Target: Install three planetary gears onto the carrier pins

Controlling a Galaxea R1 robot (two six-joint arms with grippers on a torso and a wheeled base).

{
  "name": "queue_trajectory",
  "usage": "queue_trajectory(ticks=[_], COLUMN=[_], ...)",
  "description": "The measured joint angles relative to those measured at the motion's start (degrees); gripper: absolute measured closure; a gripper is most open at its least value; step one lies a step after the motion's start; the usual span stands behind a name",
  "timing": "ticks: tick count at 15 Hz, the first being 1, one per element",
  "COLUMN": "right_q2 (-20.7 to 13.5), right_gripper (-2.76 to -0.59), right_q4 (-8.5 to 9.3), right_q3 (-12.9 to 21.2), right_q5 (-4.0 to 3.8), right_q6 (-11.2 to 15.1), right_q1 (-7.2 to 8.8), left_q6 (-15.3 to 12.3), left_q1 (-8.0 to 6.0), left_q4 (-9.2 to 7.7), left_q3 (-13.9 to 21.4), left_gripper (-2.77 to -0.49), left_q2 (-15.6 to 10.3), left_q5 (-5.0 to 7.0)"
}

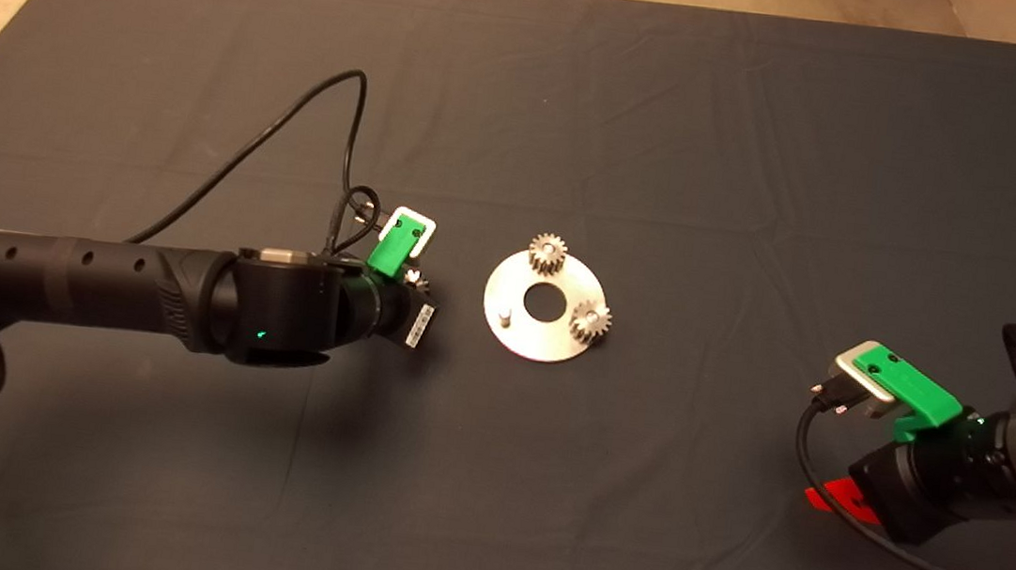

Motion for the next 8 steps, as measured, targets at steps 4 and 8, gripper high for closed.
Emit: queue_trajectory(ticks=[4,8], right_q2=[0.0,0.0], right_gripper=[-1.78,-1.78], right_q4=[0.0,0.0], right_q3=[0.0,0.0], right_q5=[-0.01,0.02], right_q6=[-0.09,-0.09], right_q1=[0.0,0.0], left_q6=[0.44,0.8], left_q1=[0.0,-0.06], left_q4=[0.0,-0.02], left_q3=[3.68,13.98], left_gripper=[-0.78,-0.71], left_q2=[-1.5,-2.14], left_q5=[1.4,7.38])
